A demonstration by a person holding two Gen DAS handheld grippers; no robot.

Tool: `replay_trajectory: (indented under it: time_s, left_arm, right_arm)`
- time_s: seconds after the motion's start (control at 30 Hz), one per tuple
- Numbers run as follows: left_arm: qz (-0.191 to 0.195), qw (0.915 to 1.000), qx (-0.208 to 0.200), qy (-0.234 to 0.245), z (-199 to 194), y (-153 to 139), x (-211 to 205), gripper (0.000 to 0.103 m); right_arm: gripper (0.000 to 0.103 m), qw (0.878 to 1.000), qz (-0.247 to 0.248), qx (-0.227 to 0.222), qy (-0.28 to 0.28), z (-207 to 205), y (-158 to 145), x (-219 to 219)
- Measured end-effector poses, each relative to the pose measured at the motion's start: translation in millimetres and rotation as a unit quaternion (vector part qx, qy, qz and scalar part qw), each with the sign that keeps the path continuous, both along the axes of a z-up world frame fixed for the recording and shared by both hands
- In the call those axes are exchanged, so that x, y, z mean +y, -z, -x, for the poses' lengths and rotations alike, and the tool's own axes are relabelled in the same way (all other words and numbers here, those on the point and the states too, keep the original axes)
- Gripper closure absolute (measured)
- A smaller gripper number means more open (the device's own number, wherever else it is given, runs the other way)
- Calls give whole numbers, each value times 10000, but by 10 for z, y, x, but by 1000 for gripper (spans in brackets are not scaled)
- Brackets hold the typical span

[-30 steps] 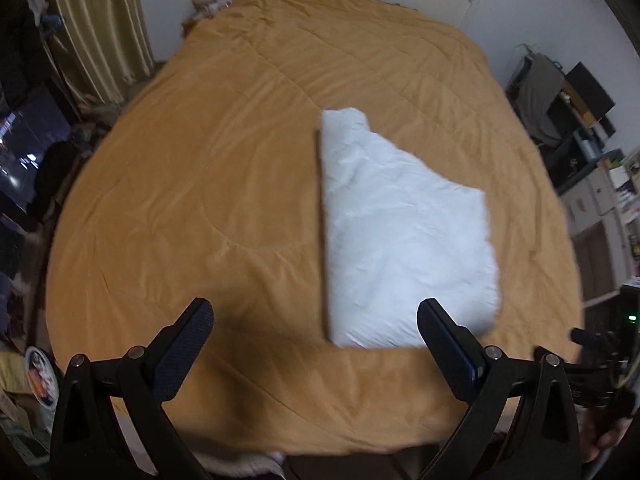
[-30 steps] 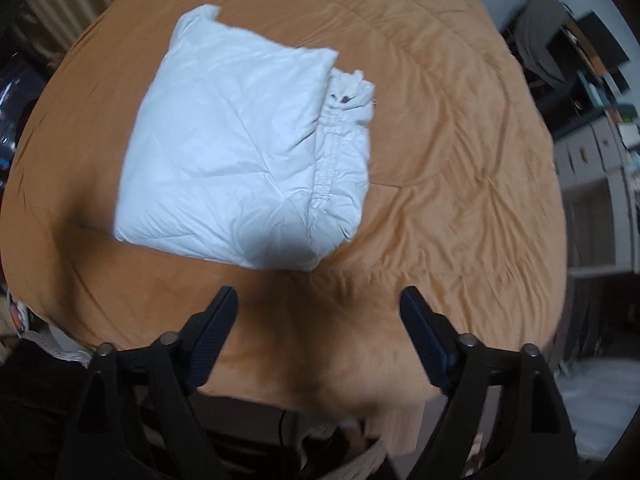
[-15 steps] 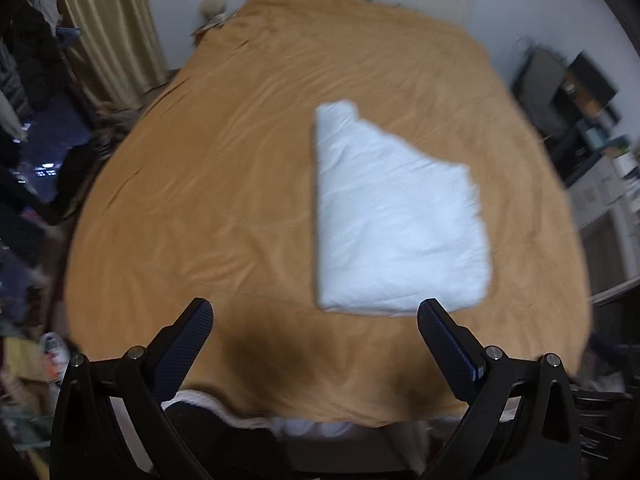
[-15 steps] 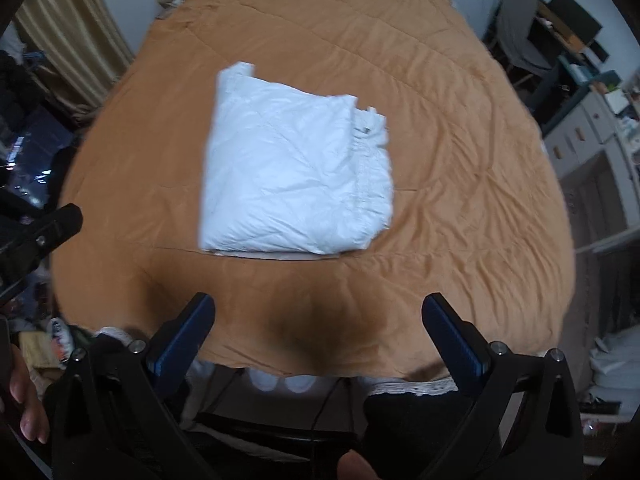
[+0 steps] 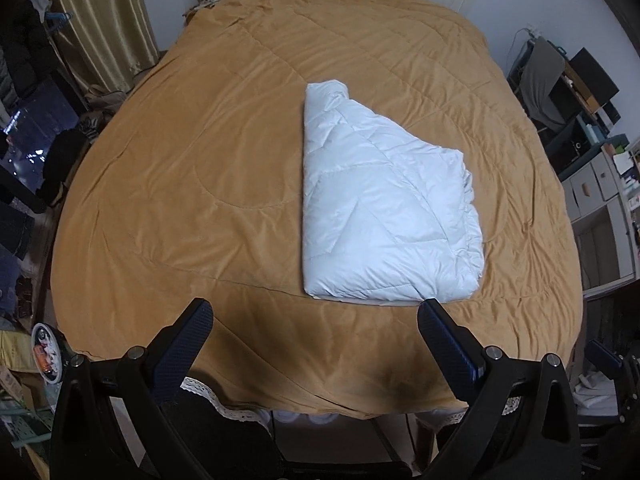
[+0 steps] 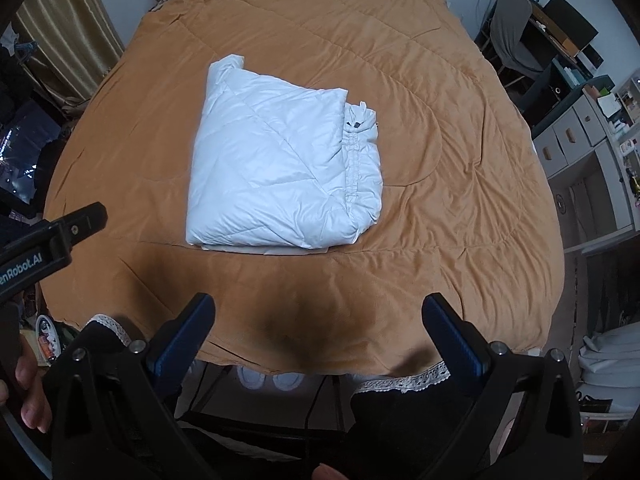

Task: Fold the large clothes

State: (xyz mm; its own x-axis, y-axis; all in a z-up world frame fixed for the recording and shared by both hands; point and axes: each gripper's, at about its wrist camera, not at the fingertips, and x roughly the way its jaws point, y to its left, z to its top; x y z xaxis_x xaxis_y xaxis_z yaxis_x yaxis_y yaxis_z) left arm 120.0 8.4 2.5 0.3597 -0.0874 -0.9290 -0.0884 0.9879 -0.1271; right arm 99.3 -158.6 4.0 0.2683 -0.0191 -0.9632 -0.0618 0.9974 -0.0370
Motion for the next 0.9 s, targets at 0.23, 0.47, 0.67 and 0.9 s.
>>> replay_trajectory:
  time_s: [0.23, 0.47, 0.67, 0.9]
  left_arm:
    - [65, 9999, 2, -108, 17, 1, 27, 1]
    - [64, 10000, 19, 22, 26, 3, -49, 1]
    - [85, 10000, -37, 31, 50, -28, -75, 1]
    - [21, 10000, 3, 55, 65, -8, -88, 1]
  right_arm:
    - [0, 9998, -15, 58, -211, 45, 37, 103]
    - [0, 9998, 31, 133, -118, 28, 84, 76]
    - [0, 9998, 70, 163, -64, 14, 102, 57]
    - [0, 9996, 186, 218, -68, 10, 149, 52]
